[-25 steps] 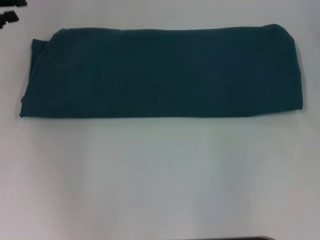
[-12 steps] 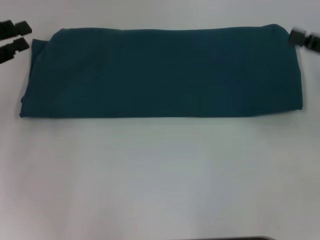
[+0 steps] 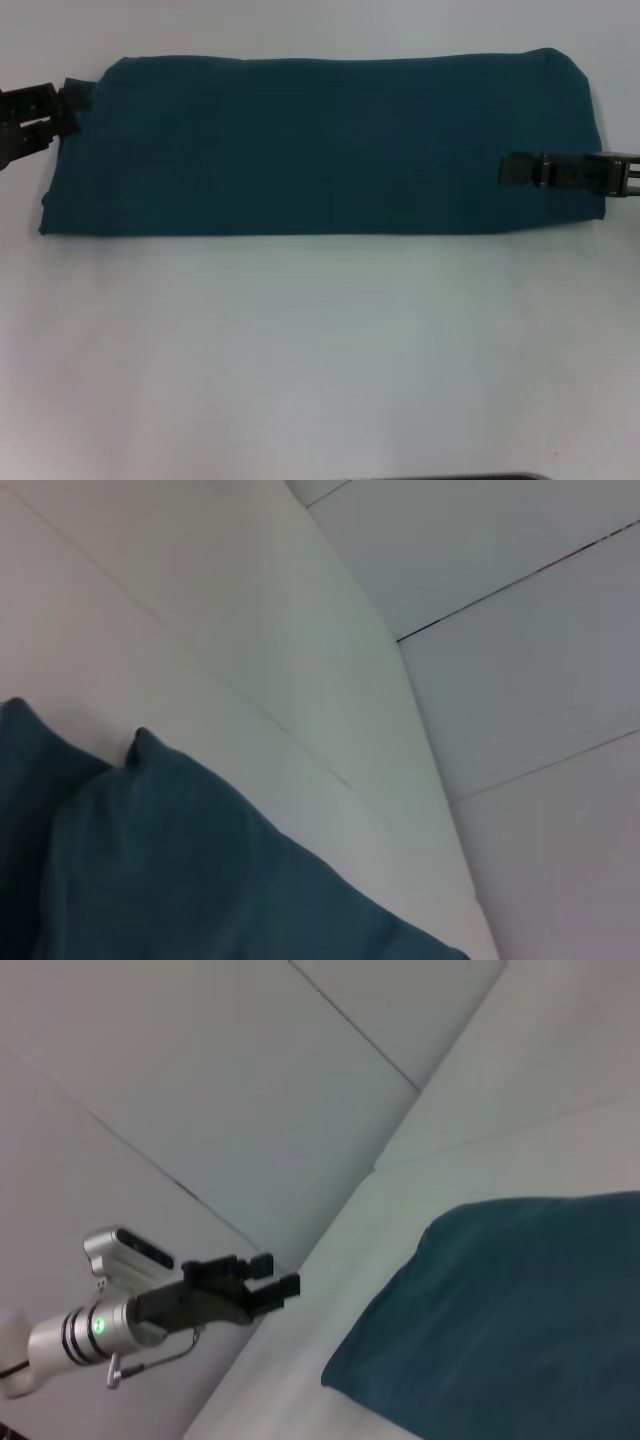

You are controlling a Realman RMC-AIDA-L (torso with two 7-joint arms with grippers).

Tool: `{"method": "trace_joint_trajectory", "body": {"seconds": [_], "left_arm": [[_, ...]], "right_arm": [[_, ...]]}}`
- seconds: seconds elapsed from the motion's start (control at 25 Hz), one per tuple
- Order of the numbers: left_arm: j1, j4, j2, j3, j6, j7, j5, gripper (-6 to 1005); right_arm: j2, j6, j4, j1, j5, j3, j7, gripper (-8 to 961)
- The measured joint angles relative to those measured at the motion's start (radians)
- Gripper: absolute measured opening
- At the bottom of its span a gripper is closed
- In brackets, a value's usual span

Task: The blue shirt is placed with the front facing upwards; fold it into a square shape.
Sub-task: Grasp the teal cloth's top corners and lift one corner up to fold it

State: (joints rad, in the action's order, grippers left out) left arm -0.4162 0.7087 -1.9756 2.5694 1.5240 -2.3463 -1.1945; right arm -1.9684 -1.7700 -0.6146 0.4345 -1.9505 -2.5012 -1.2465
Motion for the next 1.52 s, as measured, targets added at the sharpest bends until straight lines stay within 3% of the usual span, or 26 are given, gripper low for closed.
{"method": "trace_joint_trajectory", "body": {"seconds": [0.16,0.4,0.8,0.96,1.12,1.24,1.36,1.52], "left_arm": [[0.004,-0.001,-0.005,0.000,-0.004,0.012,0.003,480],[0.008,-0.004,-0.008,0.000,0.002,0.015,0.006,481],[0.015,-0.006,-0.021,0.000,0.007,0.015,0.006,481],[0.015,-0.006,-0.025,0.000,0.015,0.009,0.006,481],[0.009,-0.006,-0.025,0.002,0.035,0.003,0.006,480],[0.002,-0.001,-0.021,0.003,0.049,-0.007,0.002,480],[-0.005,0.005,-0.018,0.004,0.055,-0.010,0.001,480],[-0.011,0.005,-0.017,0.001,0.051,-0.006,0.003,480]], "right_arm": [[0.000,0.008,-0.003,-0.011,0.000,-0.002,-0.003,924],[0.025,0.154,0.002,-0.079,-0.005,-0.009,-0.008,924],[-0.019,0.256,0.003,-0.090,0.001,-0.078,-0.141,925],[-0.011,0.252,0.014,-0.065,-0.002,-0.085,-0.101,925],[0.023,0.183,0.022,-0.042,-0.008,-0.072,0.074,924],[0.091,0.101,0.016,-0.011,-0.028,-0.062,0.303,924],[0.178,0.077,0.016,0.038,-0.123,-0.043,0.555,924],[0.228,0.120,0.016,0.109,-0.284,-0.034,0.688,924]]}}
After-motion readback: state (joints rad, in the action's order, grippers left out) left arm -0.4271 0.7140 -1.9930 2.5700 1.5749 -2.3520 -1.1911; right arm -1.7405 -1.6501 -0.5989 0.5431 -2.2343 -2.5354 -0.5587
